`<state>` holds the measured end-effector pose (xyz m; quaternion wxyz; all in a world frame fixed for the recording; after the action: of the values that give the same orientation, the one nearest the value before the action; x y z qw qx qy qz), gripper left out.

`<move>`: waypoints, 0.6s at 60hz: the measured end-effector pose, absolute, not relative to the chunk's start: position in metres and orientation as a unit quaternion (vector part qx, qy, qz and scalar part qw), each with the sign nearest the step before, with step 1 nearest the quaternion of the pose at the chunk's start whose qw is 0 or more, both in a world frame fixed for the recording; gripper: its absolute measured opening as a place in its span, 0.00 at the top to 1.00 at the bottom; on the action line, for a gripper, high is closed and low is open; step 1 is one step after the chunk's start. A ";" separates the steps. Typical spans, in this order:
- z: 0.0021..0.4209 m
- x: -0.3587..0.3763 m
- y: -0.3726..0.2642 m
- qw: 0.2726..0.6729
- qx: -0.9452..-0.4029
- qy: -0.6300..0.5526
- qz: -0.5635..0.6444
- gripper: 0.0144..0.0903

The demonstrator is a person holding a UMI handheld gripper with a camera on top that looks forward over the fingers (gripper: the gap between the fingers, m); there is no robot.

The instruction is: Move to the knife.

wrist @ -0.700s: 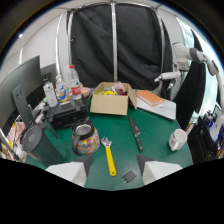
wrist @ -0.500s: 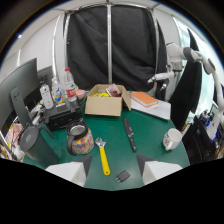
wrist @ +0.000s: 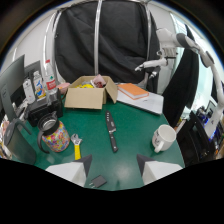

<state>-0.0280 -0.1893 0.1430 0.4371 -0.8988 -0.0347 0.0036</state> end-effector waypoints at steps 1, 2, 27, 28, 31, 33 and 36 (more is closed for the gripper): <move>0.140 -0.027 -0.183 0.435 -0.900 -0.036 0.005 0.07; 0.136 -0.027 -0.177 0.433 -0.901 -0.038 0.006 0.07; 0.078 -0.037 -0.048 0.416 -0.907 -0.054 0.025 0.06; 0.077 -0.038 -0.046 0.415 -0.908 -0.055 0.026 0.07; 0.072 -0.041 -0.041 0.411 -0.910 -0.049 0.031 0.07; 0.069 -0.042 -0.040 0.407 -0.911 -0.044 0.036 0.07; 0.066 -0.042 -0.038 0.404 -0.913 -0.041 0.041 0.07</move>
<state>-0.0421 -0.0383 0.0660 0.4035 -0.9131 -0.0405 0.0411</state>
